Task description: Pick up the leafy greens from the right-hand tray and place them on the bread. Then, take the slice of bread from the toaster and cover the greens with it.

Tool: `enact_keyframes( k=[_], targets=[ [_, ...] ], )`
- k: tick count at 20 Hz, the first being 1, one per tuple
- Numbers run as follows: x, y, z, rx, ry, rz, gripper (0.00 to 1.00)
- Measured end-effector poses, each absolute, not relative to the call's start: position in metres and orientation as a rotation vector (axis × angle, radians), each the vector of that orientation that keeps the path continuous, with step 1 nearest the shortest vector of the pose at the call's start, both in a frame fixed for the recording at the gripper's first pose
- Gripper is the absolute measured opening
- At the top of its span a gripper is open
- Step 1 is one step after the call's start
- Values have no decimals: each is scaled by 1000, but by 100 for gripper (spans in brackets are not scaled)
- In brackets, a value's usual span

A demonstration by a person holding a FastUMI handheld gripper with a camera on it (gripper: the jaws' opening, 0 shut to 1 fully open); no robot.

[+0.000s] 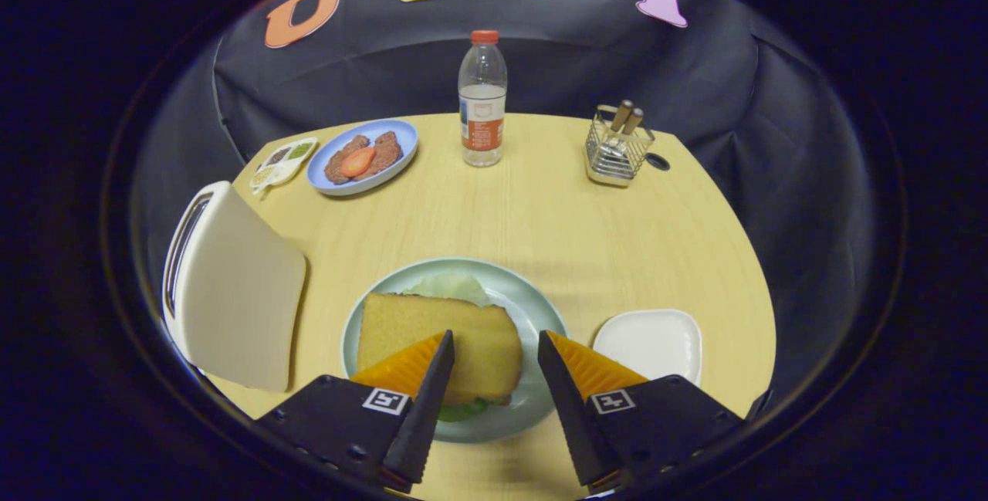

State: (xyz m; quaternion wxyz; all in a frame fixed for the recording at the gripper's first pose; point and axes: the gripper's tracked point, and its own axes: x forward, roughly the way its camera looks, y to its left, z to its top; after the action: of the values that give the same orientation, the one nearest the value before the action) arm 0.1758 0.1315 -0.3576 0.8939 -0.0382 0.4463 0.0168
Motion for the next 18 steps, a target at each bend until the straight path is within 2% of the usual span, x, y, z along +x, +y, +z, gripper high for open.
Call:
enact_keyframes(
  k=[3,5,10,14,18],
  targets=[
    [168,128,-336,-88,890,30,71],
    [159,128,-320,-81,872,31,76],
    [142,131,-259,-59,767,31,83],
    [134,128,-196,-83,623,15,91],
    [126,128,-116,-166,366,15,95]
  ],
)
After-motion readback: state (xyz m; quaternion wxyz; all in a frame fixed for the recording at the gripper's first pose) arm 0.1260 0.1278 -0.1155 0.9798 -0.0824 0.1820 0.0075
